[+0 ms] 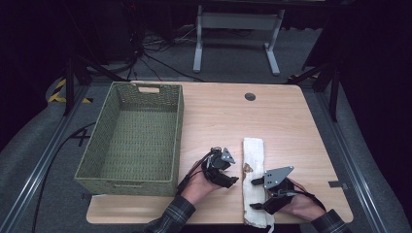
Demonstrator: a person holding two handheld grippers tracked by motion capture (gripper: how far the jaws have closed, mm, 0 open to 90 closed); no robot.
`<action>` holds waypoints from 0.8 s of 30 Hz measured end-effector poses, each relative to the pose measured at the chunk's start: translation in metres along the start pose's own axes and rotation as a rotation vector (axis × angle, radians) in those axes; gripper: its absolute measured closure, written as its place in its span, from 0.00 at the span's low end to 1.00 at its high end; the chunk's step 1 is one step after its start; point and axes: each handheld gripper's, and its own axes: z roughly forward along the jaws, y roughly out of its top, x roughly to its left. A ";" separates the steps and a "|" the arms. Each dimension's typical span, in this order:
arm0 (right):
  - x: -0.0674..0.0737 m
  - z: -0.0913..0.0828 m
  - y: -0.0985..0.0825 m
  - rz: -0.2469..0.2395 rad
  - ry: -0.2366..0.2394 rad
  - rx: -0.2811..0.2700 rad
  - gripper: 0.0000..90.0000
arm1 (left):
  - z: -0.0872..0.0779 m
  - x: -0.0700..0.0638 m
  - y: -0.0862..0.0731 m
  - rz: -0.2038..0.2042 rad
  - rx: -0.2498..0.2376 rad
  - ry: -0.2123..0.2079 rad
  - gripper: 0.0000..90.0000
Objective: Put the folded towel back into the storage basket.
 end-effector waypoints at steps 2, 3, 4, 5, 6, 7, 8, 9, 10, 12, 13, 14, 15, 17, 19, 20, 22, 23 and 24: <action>0.003 0.001 -0.001 -0.014 -0.020 0.002 0.24 | 0.001 0.000 0.000 0.003 0.003 -0.002 0.43; 0.004 0.000 -0.001 -0.006 -0.018 -0.003 0.27 | 0.001 0.000 0.000 0.002 0.004 -0.002 0.43; 0.004 -0.001 -0.002 -0.005 -0.020 -0.006 0.31 | 0.001 0.000 0.000 0.002 0.006 -0.002 0.43; 0.004 -0.002 -0.002 -0.014 -0.017 -0.007 0.37 | 0.002 0.000 0.000 0.001 0.005 -0.002 0.43; 0.005 -0.003 -0.003 -0.014 -0.010 -0.010 0.43 | 0.002 -0.001 0.000 0.000 0.004 -0.001 0.43; 0.005 -0.005 -0.004 -0.022 -0.003 -0.013 0.50 | 0.002 -0.001 0.000 0.000 0.001 0.004 0.43; 0.006 -0.006 -0.005 -0.022 0.001 -0.017 0.55 | 0.001 -0.001 0.001 0.006 0.013 0.003 0.43; 0.006 -0.007 -0.006 -0.023 0.008 -0.022 0.61 | 0.002 -0.001 0.001 0.009 0.008 0.002 0.43; 0.006 -0.008 -0.006 -0.030 0.011 -0.025 0.67 | 0.002 -0.001 0.002 0.008 0.002 0.003 0.43; 0.006 -0.009 -0.008 -0.034 0.038 -0.031 0.80 | 0.002 -0.001 0.005 0.022 -0.003 0.002 0.43; 0.006 -0.009 -0.008 -0.034 0.051 -0.037 0.83 | 0.002 -0.001 0.006 0.018 -0.009 0.002 0.43; 0.005 -0.009 -0.008 -0.037 0.059 -0.035 0.86 | 0.003 -0.002 0.008 0.028 -0.010 0.001 0.43; 0.005 -0.009 -0.008 -0.037 0.067 -0.036 0.87 | 0.002 -0.002 0.011 0.040 -0.008 0.002 0.42; 0.004 -0.009 -0.008 -0.038 0.090 -0.038 0.89 | 0.003 -0.002 0.016 0.039 -0.036 0.005 0.41; 0.005 -0.008 -0.008 -0.048 0.120 -0.035 0.90 | 0.004 0.000 0.023 0.062 -0.053 0.009 0.39; 0.007 -0.008 -0.007 -0.057 0.138 -0.032 0.90 | 0.004 0.000 0.027 0.061 -0.048 0.012 0.38; 0.008 -0.007 -0.006 -0.075 0.152 -0.026 0.90 | 0.005 0.003 0.033 0.076 -0.066 0.018 0.36; 0.009 -0.006 -0.005 -0.081 0.161 -0.028 0.90 | 0.006 0.005 0.036 0.078 -0.065 0.009 0.36; 0.009 -0.006 -0.005 -0.085 0.167 -0.025 0.90 | 0.008 0.006 0.038 0.083 -0.060 0.013 0.35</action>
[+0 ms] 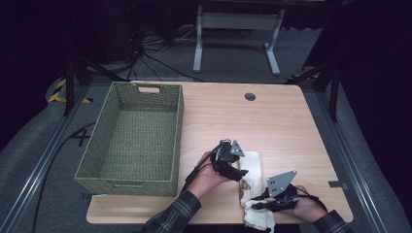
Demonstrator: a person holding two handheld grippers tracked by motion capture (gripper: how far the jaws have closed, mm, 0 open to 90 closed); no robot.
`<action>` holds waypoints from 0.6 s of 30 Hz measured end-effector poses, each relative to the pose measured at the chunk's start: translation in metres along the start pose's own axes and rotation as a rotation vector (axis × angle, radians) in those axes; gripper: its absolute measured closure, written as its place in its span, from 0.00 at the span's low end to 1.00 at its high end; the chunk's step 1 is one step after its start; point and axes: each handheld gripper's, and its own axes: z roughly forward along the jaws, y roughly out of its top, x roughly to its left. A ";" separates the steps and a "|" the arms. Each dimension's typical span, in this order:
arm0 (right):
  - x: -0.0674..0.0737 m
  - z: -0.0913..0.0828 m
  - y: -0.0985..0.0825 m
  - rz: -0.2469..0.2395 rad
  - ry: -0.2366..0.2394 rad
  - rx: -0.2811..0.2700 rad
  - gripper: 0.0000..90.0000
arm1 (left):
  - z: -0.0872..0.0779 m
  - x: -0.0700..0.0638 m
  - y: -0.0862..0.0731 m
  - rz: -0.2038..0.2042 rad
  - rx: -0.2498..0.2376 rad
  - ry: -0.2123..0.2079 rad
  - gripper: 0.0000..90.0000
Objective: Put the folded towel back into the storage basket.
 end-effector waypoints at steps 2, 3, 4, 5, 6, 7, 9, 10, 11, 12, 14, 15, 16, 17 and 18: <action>0.001 0.001 0.001 -0.008 0.013 0.004 0.90 | 0.003 0.004 0.005 0.013 -0.005 0.007 0.34; 0.002 0.002 0.002 -0.010 0.021 0.006 0.90 | 0.006 0.006 0.007 0.001 -0.003 0.004 0.34; 0.002 0.003 0.003 -0.017 0.027 0.008 0.90 | 0.008 0.008 0.009 0.014 0.001 0.007 0.34; 0.003 0.003 0.004 -0.018 0.031 0.009 0.90 | 0.011 0.010 0.011 0.028 0.012 0.007 0.33; 0.004 0.004 0.005 -0.016 0.036 0.010 0.89 | 0.015 0.013 0.013 0.034 0.013 0.007 0.33; 0.004 0.005 0.005 -0.021 0.038 0.011 0.89 | 0.019 0.015 0.014 0.029 0.010 0.006 0.32; 0.004 0.005 0.006 -0.021 0.036 0.013 0.89 | 0.029 0.021 0.016 0.046 0.033 -0.004 0.32; 0.004 0.005 0.006 -0.021 0.036 0.013 0.89 | 0.029 0.021 0.016 0.046 0.033 -0.004 0.32; 0.004 0.005 0.006 -0.023 0.040 0.011 0.89 | 0.035 0.024 0.015 0.045 0.043 -0.023 0.32; 0.004 0.005 0.006 -0.023 0.040 0.011 0.89 | 0.038 0.025 0.015 0.041 0.051 -0.026 0.32; 0.003 0.005 0.006 -0.019 0.044 0.010 0.89 | 0.043 0.028 0.012 0.052 0.080 -0.045 0.33; 0.003 0.005 0.006 -0.022 0.044 0.011 0.89 | 0.045 0.029 0.011 0.050 0.089 -0.057 0.33; 0.003 0.005 0.006 -0.020 0.045 0.009 0.89 | 0.045 0.029 0.011 0.049 0.089 -0.070 0.34; 0.003 0.005 0.006 -0.016 0.049 0.008 0.89 | 0.045 0.029 0.011 0.051 0.087 -0.075 0.37; 0.002 0.005 0.006 -0.016 0.048 0.009 0.89 | 0.045 0.029 0.011 0.051 0.087 -0.075 0.38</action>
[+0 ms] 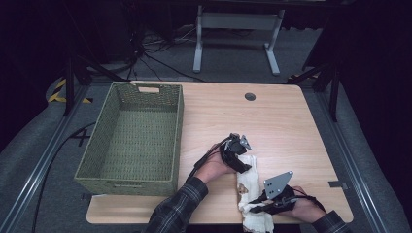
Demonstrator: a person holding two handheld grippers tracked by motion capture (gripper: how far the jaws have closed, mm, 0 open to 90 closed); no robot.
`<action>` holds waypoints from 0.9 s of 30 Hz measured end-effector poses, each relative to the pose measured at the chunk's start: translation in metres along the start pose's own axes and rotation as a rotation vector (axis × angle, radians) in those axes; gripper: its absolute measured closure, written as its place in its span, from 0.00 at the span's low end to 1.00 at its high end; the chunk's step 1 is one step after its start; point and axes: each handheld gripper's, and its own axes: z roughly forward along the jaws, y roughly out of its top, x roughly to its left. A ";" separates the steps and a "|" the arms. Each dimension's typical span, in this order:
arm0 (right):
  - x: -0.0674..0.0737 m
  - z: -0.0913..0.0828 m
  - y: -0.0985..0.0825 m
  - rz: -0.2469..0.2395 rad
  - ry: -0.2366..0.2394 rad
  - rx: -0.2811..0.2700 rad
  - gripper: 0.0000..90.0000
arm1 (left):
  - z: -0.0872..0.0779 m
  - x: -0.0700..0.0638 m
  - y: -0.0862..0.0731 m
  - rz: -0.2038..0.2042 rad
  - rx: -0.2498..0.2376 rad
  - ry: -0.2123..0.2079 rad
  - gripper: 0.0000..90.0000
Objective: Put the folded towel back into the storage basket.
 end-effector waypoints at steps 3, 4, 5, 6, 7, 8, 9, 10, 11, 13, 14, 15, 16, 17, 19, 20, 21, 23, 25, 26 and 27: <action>0.000 0.000 0.000 0.001 0.000 0.001 0.89 | -0.001 0.000 0.000 0.011 0.006 -0.016 0.42; 0.000 0.000 0.000 0.001 -0.001 0.001 0.89 | -0.001 0.000 0.000 0.018 0.005 -0.017 0.44; 0.000 0.000 0.000 0.002 -0.001 0.001 0.89 | -0.001 -0.001 0.000 0.024 0.003 -0.026 0.47; 0.000 0.000 0.000 0.003 0.001 0.002 0.89 | -0.002 -0.002 0.000 0.030 0.011 -0.032 0.53; 0.000 0.000 0.001 0.006 0.003 0.003 0.89 | -0.003 -0.004 0.000 0.029 0.014 -0.042 0.58; -0.001 0.000 0.001 0.007 0.005 0.003 0.89 | -0.003 -0.003 0.001 0.054 0.014 -0.054 0.63; -0.001 0.000 0.001 0.010 0.005 0.004 0.89 | -0.002 -0.005 0.001 0.049 0.012 -0.068 0.72; -0.001 0.000 0.001 0.013 0.008 0.003 0.89 | -0.003 -0.007 0.001 0.054 0.019 -0.080 0.77; -0.002 0.000 0.001 0.018 0.008 0.003 0.89 | -0.003 -0.008 0.002 0.067 0.019 -0.079 0.82; -0.003 -0.001 0.001 0.027 0.006 -0.002 0.89 | -0.004 -0.011 0.004 0.077 0.032 -0.056 0.88; -0.004 -0.002 0.002 0.031 0.003 -0.008 0.89 | -0.005 -0.012 0.004 0.079 0.035 -0.042 0.89; -0.004 -0.002 0.002 0.031 0.003 -0.008 0.89 | -0.005 -0.012 0.004 0.079 0.035 -0.042 0.90; -0.007 -0.005 0.004 0.043 -0.004 -0.019 0.89 | -0.009 -0.015 0.006 0.080 0.030 -0.024 0.90; -0.007 -0.005 0.004 0.043 -0.004 -0.019 0.89 | -0.009 -0.015 0.006 0.080 0.030 -0.024 0.90; -0.009 -0.007 0.007 0.057 -0.013 -0.031 0.89 | -0.018 -0.016 0.008 0.075 -0.006 -0.015 0.90; -0.011 -0.008 0.011 0.061 -0.020 -0.028 0.89 | -0.023 -0.016 0.010 0.075 -0.020 -0.013 0.90; -0.012 -0.009 0.012 0.065 -0.024 -0.032 0.89 | -0.027 -0.016 0.011 0.072 -0.033 -0.015 0.90; -0.015 -0.012 0.018 0.071 -0.031 -0.031 0.89 | -0.038 -0.017 0.013 0.065 -0.056 -0.006 0.90; -0.017 -0.013 0.020 0.076 -0.035 -0.037 0.89 | -0.042 -0.018 0.014 0.056 -0.056 -0.003 0.90; -0.018 -0.016 0.023 0.079 -0.044 -0.040 0.89 | -0.045 -0.017 0.015 0.059 -0.062 -0.004 0.90; -0.020 -0.019 0.028 0.080 -0.050 -0.043 0.89 | -0.049 -0.018 0.016 0.053 -0.061 0.004 0.90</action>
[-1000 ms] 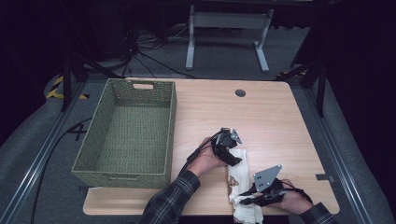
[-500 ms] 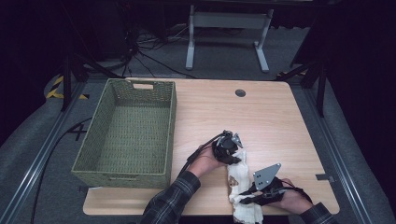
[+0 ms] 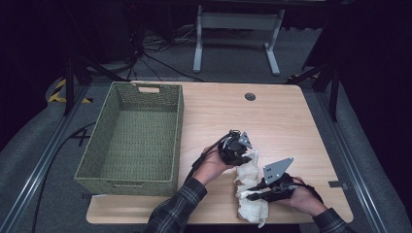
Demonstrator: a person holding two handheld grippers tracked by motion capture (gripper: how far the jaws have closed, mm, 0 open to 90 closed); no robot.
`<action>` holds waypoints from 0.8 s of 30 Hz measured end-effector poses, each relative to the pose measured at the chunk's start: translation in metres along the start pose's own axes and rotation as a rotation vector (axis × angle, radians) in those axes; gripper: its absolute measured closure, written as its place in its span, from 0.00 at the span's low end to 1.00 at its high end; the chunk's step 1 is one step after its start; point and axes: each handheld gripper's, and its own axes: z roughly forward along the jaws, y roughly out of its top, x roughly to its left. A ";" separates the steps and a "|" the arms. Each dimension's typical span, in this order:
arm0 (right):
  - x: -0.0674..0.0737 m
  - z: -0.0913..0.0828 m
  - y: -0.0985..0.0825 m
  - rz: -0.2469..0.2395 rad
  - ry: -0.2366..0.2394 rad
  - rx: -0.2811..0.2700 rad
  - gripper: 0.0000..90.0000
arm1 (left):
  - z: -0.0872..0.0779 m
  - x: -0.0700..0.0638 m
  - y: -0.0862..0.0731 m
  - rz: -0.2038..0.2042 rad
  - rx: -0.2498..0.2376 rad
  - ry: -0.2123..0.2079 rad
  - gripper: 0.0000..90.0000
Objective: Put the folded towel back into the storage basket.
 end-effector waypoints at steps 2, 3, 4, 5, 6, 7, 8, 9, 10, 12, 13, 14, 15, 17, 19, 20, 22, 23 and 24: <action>-0.003 -0.004 0.008 -0.001 -0.008 -0.012 0.89 | -0.009 0.000 0.004 -0.002 0.000 0.018 0.90; -0.005 -0.007 0.012 -0.006 -0.015 -0.022 0.89 | -0.013 0.000 0.005 -0.007 -0.008 0.026 0.90; -0.006 -0.009 0.016 -0.011 -0.023 -0.027 0.89 | -0.018 0.000 0.006 -0.013 -0.016 0.028 0.90; -0.007 -0.011 0.020 -0.020 -0.026 -0.036 0.89 | -0.023 0.000 0.008 -0.011 -0.019 0.034 0.90; -0.009 -0.013 0.024 -0.023 -0.030 -0.040 0.89 | -0.026 -0.001 0.009 -0.016 -0.022 0.037 0.90; -0.010 -0.014 0.027 -0.027 -0.032 -0.040 0.89 | -0.032 -0.001 0.012 -0.017 -0.028 0.045 0.90; -0.011 -0.016 0.032 -0.031 -0.033 -0.043 0.89 | -0.036 -0.001 0.013 -0.022 -0.034 0.049 0.90; -0.012 -0.017 0.036 -0.037 -0.040 -0.046 0.89 | -0.043 -0.001 0.016 -0.027 -0.036 0.056 0.90; -0.012 -0.017 0.036 -0.037 -0.040 -0.046 0.89 | -0.043 -0.001 0.016 -0.027 -0.036 0.056 0.90; -0.014 -0.019 0.046 -0.046 -0.045 -0.045 0.89 | -0.053 -0.001 0.020 -0.038 -0.038 0.056 0.90; -0.015 -0.020 0.050 -0.051 -0.048 -0.047 0.89 | -0.060 -0.001 0.022 -0.041 -0.033 0.069 0.90; -0.015 -0.022 0.057 -0.060 -0.055 -0.048 0.89 | -0.065 0.000 0.023 -0.042 -0.039 0.078 0.90; -0.016 -0.023 0.061 -0.063 -0.056 -0.052 0.89 | -0.069 0.000 0.024 -0.048 -0.039 0.082 0.90; -0.017 -0.026 0.070 -0.070 -0.059 -0.058 0.89 | -0.078 0.002 0.025 -0.054 -0.035 0.092 0.90; -0.019 -0.028 0.079 -0.072 -0.058 -0.064 0.89 | -0.086 0.005 0.026 -0.054 -0.036 0.102 0.90; -0.020 -0.029 0.083 -0.077 -0.059 -0.067 0.89 | -0.090 0.006 0.025 -0.055 -0.032 0.100 0.90; -0.022 -0.030 0.092 -0.080 -0.060 -0.067 0.89 | -0.098 0.010 0.025 -0.059 -0.037 0.106 0.90; -0.025 -0.031 0.097 -0.086 -0.064 -0.067 0.89 | -0.106 0.014 0.024 -0.067 -0.048 0.107 0.90; -0.025 -0.031 0.097 -0.086 -0.064 -0.067 0.89 | -0.106 0.014 0.024 -0.067 -0.048 0.107 0.90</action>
